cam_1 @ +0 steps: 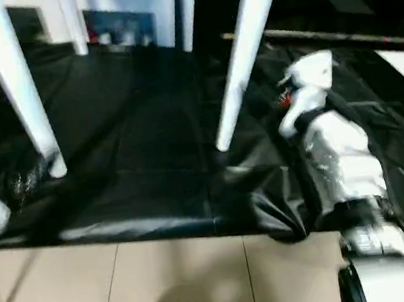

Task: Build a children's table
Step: Flip table

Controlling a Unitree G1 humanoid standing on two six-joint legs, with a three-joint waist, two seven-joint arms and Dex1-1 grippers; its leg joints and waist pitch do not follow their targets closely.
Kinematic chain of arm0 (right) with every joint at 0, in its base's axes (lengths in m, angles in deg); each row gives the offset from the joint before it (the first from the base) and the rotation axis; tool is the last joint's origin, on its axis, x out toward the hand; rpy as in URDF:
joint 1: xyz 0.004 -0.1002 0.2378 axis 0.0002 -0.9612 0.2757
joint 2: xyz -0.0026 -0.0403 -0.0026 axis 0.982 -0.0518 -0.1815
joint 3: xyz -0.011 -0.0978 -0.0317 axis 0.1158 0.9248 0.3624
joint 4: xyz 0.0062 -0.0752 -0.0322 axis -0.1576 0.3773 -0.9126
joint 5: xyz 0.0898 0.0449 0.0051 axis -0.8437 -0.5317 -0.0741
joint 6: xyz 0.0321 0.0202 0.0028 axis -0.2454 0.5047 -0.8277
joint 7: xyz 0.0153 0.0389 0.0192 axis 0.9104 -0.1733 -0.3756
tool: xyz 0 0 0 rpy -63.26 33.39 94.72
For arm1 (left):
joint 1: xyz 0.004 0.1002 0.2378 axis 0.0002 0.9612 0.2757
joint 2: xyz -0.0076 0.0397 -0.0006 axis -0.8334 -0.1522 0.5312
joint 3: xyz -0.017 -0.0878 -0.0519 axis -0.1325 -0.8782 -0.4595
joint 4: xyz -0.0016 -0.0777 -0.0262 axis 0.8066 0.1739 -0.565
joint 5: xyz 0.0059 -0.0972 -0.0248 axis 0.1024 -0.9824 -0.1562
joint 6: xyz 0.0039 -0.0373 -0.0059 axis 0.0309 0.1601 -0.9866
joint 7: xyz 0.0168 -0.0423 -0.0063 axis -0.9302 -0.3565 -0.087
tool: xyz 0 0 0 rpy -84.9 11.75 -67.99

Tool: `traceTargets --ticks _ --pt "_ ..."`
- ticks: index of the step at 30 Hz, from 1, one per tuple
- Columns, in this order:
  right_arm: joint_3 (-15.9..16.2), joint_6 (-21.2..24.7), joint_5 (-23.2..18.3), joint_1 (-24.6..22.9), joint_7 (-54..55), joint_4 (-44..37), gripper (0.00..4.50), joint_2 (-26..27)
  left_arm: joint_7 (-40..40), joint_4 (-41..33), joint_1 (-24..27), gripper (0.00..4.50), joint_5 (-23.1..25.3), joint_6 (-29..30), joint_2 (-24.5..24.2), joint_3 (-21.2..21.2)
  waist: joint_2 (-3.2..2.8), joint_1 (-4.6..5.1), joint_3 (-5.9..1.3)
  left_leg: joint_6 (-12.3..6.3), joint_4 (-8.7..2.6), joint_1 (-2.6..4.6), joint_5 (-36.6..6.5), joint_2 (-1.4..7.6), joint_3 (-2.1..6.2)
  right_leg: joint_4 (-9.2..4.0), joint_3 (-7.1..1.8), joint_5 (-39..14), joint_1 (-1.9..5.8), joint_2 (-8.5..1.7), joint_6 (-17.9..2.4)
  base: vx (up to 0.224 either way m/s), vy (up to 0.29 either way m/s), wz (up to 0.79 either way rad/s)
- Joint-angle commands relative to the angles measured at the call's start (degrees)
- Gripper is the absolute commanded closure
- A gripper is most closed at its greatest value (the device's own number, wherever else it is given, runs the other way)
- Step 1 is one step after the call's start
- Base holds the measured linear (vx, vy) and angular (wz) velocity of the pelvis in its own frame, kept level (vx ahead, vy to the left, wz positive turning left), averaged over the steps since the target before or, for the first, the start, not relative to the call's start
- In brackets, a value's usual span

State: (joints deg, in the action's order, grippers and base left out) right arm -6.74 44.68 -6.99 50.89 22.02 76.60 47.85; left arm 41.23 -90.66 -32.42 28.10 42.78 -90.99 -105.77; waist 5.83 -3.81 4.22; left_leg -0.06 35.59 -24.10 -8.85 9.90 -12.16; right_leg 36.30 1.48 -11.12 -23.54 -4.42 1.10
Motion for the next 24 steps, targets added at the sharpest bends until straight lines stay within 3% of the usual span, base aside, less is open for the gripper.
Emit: traceTargets --ticks 1,2,3,5,6,7,10,13,14,15,17,20,22,23,24 --pt "-0.6 -3.7 1.5 3.7 -0.5 5.7 0.0 -0.3 1.2 -5.4 0.7 1.1 -3.9 3.6 -1.3 -0.9 -1.35 -0.55 -3.44 6.19 -5.75 3.33 -26.6 3.39 2.34 -4.72 -1.54 -17.6 0.12 -3.34 -11.1 0.0 0.0 0.0" --pt "-1.2 -5.1 1.9 5.9 0.4 9.2 0.0 0.1 1.0 -7.7 1.4 1.1 -5.9 5.5 -2.0 -1.7 -1.07 -1.04 -2.7 6.61 -5.85 3.42 -28.3 3.25 2.34 -4.96 -1.55 -19.3 -0.36 -3.32 -10.8 0.0 0.0 0.0" --pt "-1.9 -6.9 2.6 8.8 1.3 13.8 0.0 0.6 0.8 -10.5 2.3 1.1 -8.3 7.7 -2.8 -2.9 -1.14 -1.36 -2.78 7.1 -5.84 3.35 -29.6 3.18 2.57 -4.88 -1.55 -21.4 -0.12 -3.56 -10.2 0.0 0.0 0.0" --pt "-2.2 -8.6 3.3 11.3 2.4 17.8 0.0 1.0 1.1 -13.2 3.8 1.1 -10.8 9.6 -4.0 -4.5 -0.87 -1.73 -2.17 7.43 -6.03 3.33 -31.7 3.11 2.71 -5.2 -1.55 -24.1 -0.51 -3.6 -9.3 0.0 0.0 0.0" --pt "-2.4 -9.3 3.6 12.6 3.0 20.1 0.0 1.1 1.3 -14.6 4.7 1.1 -12.0 10.5 -4.6 -5.5 -1.15 -1.94 -2.08 7.93 -5.96 3.72 -33.3 3.14 2.79 -5.37 -1.55 -25.9 -0.85 -3.59 -8.5 0.0 0.0 0.0" --pt "-2.3 -9.9 4.0 13.6 3.7 21.7 0.0 1.3 1.4 -15.6 5.5 1.1 -12.7 11.1 -4.9 -6.3 -0.84 -2.09 -1.79 8.22 -5.99 3.81 -34.6 3.1 2.82 -5.43 -1.51 -26.9 -1.18 -3.55 -8.0 0.0 0.0 0.0" --pt "-1.8 -11.5 4.3 16.1 3.8 26.4 0.0 1.3 1.5 -18.1 8.1 1.1 -14.6 13.1 -6.3 -8.5 -1.04 -2.42 -1.45 9.17 -6.39 3.83 -37.5 3.09 3.1 -5.47 -1.32 -28.2 -1.34 -3.31 -6.8 0.0 0.0 0.0" --pt "-2.1 -12.0 3.9 17.6 0.9 29.3 0.0 1.6 1.5 -20.1 10.1 1.1 -16.0 14.4 -6.8 -10.1 -0.81 -2.69 -1.08 9.51 -6.65 3.81 -38.8 3.18 3.2 -5.63 -1.3 -28.7 -1.35 -3.4 -6.3 0.0 0.0 0.0" --pt "-2.1 -12.0 3.9 17.6 0.9 29.3 0.0 1.6 1.5 -20.1 10.1 1.1 -16.0 14.4 -6.8 -10.1 -0.83 -2.75 -1.04 9.54 -6.63 3.87 -38.9 3.16 3.2 -5.63 -1.33 -28.6 -1.41 -3.4 -6.2 0.0 0.0 0.0" --pt "-2.5 -11.7 3.4 17.8 -2.2 29.8 0.0 1.7 0.9 -20.7 10.3 1.1 -16.6 14.8 -6.8 -10.0 -0.26 -2.72 -1.0 9.29 -6.57 3.72 -38.7 3.14 3.23 -5.6 -1.36 -29.3 -1.22 -3.58 -6.2 0.0 0.0 0.0" --pt "-2.2 -11.7 3.0 17.4 -8.2 29.6 0.0 1.7 -0.5 -21.3 10.0 1.1 -17.0 15.1 -6.3 -9.2 0.26 -2.59 -1.42 9.31 -6.6 3.37 -37.4 3.28 3.35 -5.59 -1.33 -29.6 -0.67 -3.89 -6.2 0.0 0.0 0.0" --pt "-1.3 -12.3 3.4 16.7 -13.6 29.0 0.0 1.4 -1.7 -21.4 9.3 1.1 -17.4 14.9 -5.6 -8.1 0.02 -2.58 -1.29 9.6 -6.77 3.1 -36.8 3.43 3.51 -5.54 -1.28 -28.9 -0.54 -4.1 -6.5 0.0 0.0 0.0" --pt "-0.6 -12.4 3.3 16.0 -17.6 28.4 0.0 1.2 -2.3 -21.1 8.6 1.1 -17.2 14.6 -5.0 -6.8 0.05 -2.49 -1.76 9.44 -6.73 2.97 -34.9 3.46 3.49 -5.21 -1.24 -26.3 -0.15 -4.03 -7.4 0.0 0.0 0.0" --pt "-0.1 -12.9 3.3 15.4 -20.4 28.2 0.0 1.0 -2.6 -20.3 7.7 1.1 -16.4 14.1 -4.5 -5.0 -0.35 -2.55 -1.95 9.56 -6.7 2.99 -34.2 3.49 3.48 -5.06 -1.27 -25.3 -0.03 -4.09 -7.7 0.0 0.0 0.0" --pt "-0.1 -13.0 3.3 15.3 -20.7 28.2 0.0 0.9 -2.6 -20.3 7.6 1.1 -16.3 14.0 -4.5 -4.7 0.01 -2.64 -2.0 9.2 -6.59 3.0 -32.9 3.5 3.26 -5.12 -1.3 -23.6 0.0 -4.03 -8.2 0.0 0.0 0.0"
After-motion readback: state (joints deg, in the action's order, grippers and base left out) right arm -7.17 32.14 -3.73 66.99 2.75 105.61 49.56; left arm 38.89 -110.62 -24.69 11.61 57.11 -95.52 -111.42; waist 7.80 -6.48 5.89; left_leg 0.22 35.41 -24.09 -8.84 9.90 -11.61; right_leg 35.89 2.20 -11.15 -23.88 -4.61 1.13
